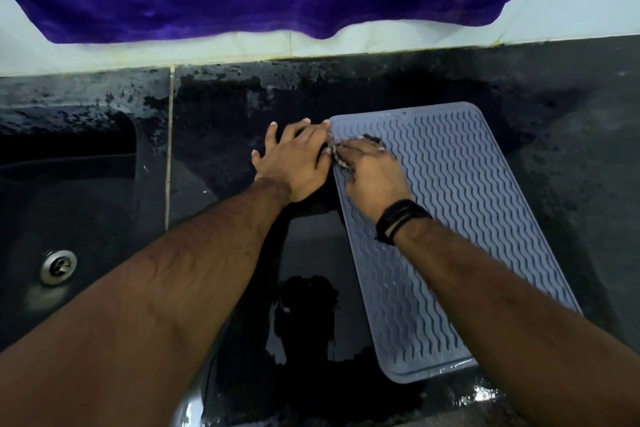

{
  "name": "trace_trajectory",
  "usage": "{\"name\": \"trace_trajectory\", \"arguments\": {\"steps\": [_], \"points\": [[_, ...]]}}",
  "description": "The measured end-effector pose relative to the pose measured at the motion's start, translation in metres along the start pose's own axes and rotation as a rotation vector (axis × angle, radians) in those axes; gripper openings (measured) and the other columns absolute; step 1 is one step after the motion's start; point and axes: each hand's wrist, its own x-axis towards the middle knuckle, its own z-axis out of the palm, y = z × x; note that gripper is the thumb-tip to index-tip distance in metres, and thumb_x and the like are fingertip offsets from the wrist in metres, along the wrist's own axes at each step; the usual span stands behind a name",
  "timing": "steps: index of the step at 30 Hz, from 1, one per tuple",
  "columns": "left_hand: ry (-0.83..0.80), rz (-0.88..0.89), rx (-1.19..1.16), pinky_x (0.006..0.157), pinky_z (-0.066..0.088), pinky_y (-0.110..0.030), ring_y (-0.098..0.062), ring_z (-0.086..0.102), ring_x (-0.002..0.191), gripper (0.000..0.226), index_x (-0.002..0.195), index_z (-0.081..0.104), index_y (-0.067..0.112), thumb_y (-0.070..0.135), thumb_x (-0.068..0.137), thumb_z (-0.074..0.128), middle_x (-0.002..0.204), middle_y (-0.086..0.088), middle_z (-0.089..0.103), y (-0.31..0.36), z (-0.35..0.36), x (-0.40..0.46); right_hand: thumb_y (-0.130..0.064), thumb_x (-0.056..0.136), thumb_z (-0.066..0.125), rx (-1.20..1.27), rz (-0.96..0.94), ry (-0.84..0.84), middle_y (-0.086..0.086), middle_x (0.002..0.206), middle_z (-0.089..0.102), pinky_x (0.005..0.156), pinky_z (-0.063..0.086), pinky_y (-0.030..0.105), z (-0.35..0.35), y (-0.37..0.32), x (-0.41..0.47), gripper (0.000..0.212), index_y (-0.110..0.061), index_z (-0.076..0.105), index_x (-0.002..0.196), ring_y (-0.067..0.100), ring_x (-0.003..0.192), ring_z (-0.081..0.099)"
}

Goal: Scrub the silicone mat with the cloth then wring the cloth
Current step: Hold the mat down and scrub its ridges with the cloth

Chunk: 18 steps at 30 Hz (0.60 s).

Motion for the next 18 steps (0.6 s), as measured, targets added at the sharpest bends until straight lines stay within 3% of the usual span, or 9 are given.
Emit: {"name": "trace_trajectory", "arguments": {"steps": [2, 4, 7, 9, 18], "points": [[0.089, 0.041, 0.033, 0.118, 0.026, -0.077, -0.028, 0.023, 0.149, 0.042, 0.152, 0.042, 0.038, 0.048, 0.112, 0.033, 0.164, 0.006, 0.040, 0.006, -0.001, 0.003, -0.008, 0.085, 0.052, -0.036, 0.008, -0.029, 0.002, 0.145, 0.048, 0.114, 0.034, 0.037, 0.002, 0.000, 0.002, 0.052, -0.017, 0.052, 0.136, 0.024, 0.137, 0.039], [0.151, 0.058, 0.020, 0.116, 0.026, -0.074, -0.023, 0.020, 0.143, 0.042, 0.153, 0.043, 0.039, 0.046, 0.113, 0.034, 0.165, 0.008, 0.039, 0.007, 0.001, 0.006, -0.007, 0.084, 0.052, -0.040, 0.007, -0.039, 0.003, 0.146, 0.047, 0.114, 0.033, 0.037, 0.002, -0.001, 0.004, 0.053, -0.017, 0.051, 0.137, 0.024, 0.137, 0.039], [0.038, 0.014, 0.023, 0.121, 0.017, -0.078, -0.029, 0.003, 0.165, 0.054, 0.167, 0.022, 0.055, 0.054, 0.113, 0.028, 0.180, 0.016, 0.012, 0.005, 0.002, 0.006, -0.004, 0.086, 0.050, 0.006, 0.011, -0.019, 0.006, 0.145, 0.049, 0.113, 0.035, 0.037, 0.000, 0.000, 0.008, 0.050, -0.015, 0.054, 0.135, 0.026, 0.134, 0.042], [-0.037, -0.058, -0.006, 0.119, 0.016, -0.083, -0.037, -0.011, 0.167, 0.056, 0.165, 0.014, 0.063, 0.059, 0.111, 0.029, 0.181, 0.020, 0.000, 0.008, 0.003, 0.008, -0.005, 0.089, 0.049, 0.031, 0.053, -0.018, 0.004, 0.146, 0.047, 0.112, 0.036, 0.038, 0.000, 0.001, 0.012, 0.048, -0.017, 0.054, 0.135, 0.025, 0.136, 0.040], [-0.051, -0.077, -0.025, 0.119, 0.014, -0.084, -0.034, -0.017, 0.167, 0.053, 0.165, 0.014, 0.065, 0.062, 0.113, 0.023, 0.180, 0.024, -0.003, 0.007, -0.002, 0.009, -0.001, 0.087, 0.049, 0.001, -0.017, -0.036, 0.003, 0.144, 0.050, 0.115, 0.032, 0.034, -0.003, -0.002, -0.006, 0.048, -0.016, 0.058, 0.131, 0.023, 0.135, 0.041]]}}
